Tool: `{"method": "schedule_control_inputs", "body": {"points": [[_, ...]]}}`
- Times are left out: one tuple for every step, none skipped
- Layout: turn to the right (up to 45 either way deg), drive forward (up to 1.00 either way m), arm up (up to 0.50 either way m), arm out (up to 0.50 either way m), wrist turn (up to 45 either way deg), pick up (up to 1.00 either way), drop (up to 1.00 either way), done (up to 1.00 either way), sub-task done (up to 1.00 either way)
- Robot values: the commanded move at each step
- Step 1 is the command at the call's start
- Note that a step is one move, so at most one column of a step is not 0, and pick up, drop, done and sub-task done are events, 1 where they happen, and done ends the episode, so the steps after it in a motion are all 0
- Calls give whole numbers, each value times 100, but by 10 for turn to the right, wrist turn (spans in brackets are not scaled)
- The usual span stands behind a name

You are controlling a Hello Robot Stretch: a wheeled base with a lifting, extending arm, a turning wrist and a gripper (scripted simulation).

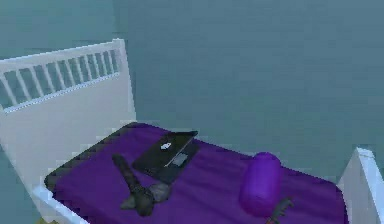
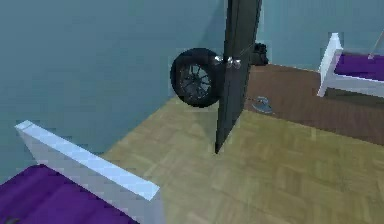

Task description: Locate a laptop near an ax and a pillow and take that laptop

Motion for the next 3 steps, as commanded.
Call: {"method": "schedule_control_inputs", "body": {"points": [[-450, 0, 0, 0, 0, 0, 0, 0, 0], [-150, 0, 0, 0, 0, 0, 0, 0, 0], [0, 40, 0, 0, 0, 0, 0, 0, 0]]}}
